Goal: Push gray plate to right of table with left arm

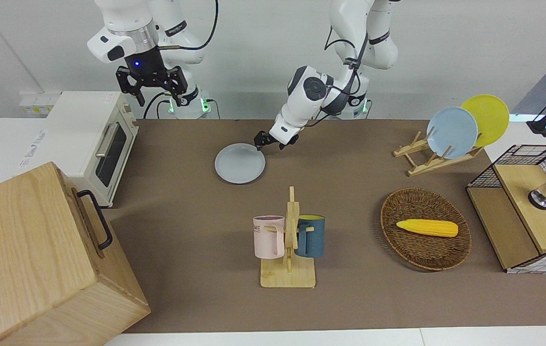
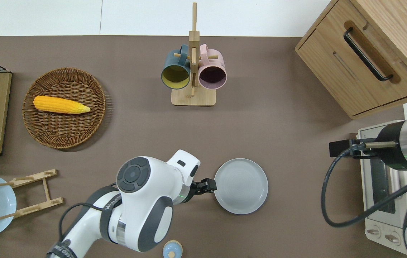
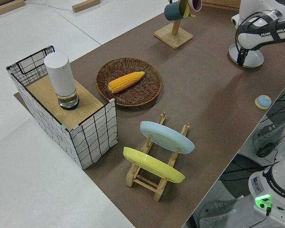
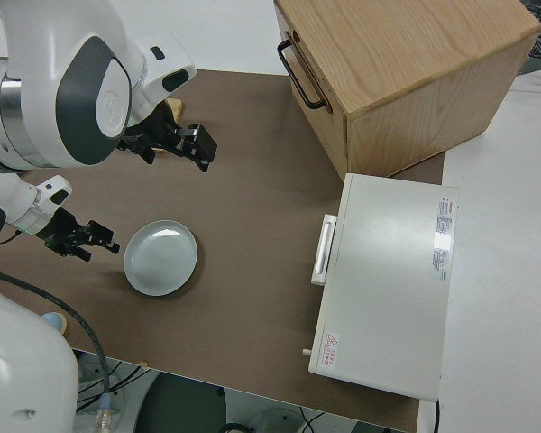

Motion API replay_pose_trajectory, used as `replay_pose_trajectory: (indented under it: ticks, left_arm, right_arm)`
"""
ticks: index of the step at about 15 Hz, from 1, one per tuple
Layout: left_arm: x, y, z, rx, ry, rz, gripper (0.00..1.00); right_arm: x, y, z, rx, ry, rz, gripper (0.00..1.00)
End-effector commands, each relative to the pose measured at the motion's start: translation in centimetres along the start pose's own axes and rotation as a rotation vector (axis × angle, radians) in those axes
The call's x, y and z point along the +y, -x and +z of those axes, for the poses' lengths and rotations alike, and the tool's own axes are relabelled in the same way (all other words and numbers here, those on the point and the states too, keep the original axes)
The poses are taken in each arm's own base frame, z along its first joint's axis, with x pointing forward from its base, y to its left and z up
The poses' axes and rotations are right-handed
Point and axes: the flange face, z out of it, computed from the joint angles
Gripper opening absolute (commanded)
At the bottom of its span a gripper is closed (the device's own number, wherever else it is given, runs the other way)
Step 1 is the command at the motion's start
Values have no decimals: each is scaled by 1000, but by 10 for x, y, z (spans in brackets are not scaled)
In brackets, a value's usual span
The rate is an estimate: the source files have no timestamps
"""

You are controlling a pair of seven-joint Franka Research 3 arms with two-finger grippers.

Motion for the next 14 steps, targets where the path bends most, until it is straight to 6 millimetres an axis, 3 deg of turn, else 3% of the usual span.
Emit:
replay_pose_trajectory:
  ticks: [1,8,14]
  left_arm:
    - [-26,-24,-56,-22,-87,68,987]
    - [-84,-70,-155,-15,-205,61,987]
    - [-120,-81,-224,70,-276,37,989]
  right_arm:
    - [3,7,0,-4,-9,24,996]
    - [3,7,0,-4,-9,24,996]
    - [3,7,0,-4,-9,24,996]
